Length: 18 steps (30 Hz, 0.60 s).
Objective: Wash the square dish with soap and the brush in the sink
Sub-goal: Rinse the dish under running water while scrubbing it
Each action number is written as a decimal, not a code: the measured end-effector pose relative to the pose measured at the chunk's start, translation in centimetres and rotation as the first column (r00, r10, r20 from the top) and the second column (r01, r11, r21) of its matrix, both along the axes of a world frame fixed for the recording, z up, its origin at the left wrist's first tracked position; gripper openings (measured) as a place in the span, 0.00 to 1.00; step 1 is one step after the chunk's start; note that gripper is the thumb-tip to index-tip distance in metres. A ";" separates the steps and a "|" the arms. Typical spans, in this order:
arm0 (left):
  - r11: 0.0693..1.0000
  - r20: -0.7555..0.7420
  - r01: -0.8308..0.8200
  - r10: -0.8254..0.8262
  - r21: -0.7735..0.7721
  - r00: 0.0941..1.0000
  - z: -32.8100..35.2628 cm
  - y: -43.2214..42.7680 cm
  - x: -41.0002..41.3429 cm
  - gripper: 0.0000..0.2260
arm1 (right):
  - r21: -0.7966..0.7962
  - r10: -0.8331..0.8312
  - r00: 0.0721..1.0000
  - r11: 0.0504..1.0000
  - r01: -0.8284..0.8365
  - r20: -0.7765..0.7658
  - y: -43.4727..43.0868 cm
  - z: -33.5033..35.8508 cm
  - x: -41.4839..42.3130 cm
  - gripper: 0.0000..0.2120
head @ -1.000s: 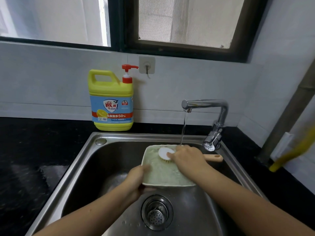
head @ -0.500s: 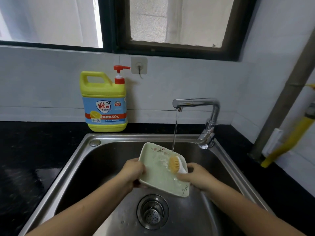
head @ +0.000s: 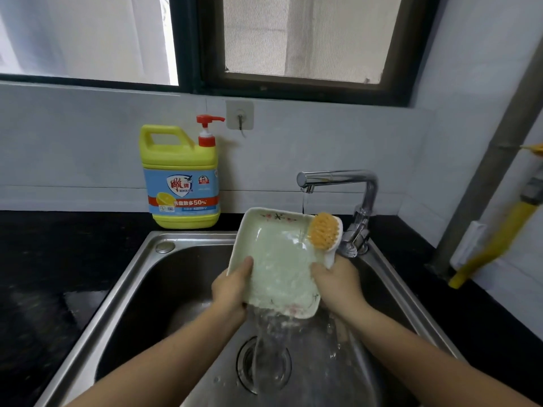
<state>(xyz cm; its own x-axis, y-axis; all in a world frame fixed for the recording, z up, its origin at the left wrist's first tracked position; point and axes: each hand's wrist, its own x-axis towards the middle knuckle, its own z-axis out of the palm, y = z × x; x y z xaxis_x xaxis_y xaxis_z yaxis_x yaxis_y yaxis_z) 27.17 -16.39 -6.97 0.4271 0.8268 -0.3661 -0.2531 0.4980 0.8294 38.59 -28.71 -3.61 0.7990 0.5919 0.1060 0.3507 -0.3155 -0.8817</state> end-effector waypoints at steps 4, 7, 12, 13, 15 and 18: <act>0.989 0.125 -0.025 0.044 -0.145 0.991 -0.4 -2.8 2.0 0.13 | 0.056 -0.045 0.997 0.998 0.041 0.056 0.8 0.3 -0.4 0.05; 0.960 0.184 0.182 -0.144 -0.214 0.972 0.0 -5.8 3.2 0.08 | 0.086 -0.079 0.996 0.993 0.077 0.031 1.5 0.1 -0.7 0.06; 0.940 0.207 0.277 -0.235 -0.201 0.950 0.2 -5.4 3.1 0.09 | 0.087 -0.083 0.996 0.993 0.085 -0.022 1.5 0.0 0.0 0.06; 0.944 0.208 0.280 -0.242 -0.176 0.948 0.2 -5.0 3.0 0.08 | 0.086 -0.077 0.997 0.993 0.079 -0.031 1.5 0.0 0.2 0.06; 0.950 0.176 0.284 -0.260 -0.127 0.949 0.3 -4.7 3.0 0.06 | 0.092 -0.062 0.997 0.994 0.065 -0.039 1.5 0.2 0.6 0.04; 0.984 0.082 0.167 -0.162 -0.057 0.983 0.9 -2.7 2.2 0.05 | 0.069 -0.037 0.998 0.997 0.040 -0.046 1.2 0.4 1.6 0.06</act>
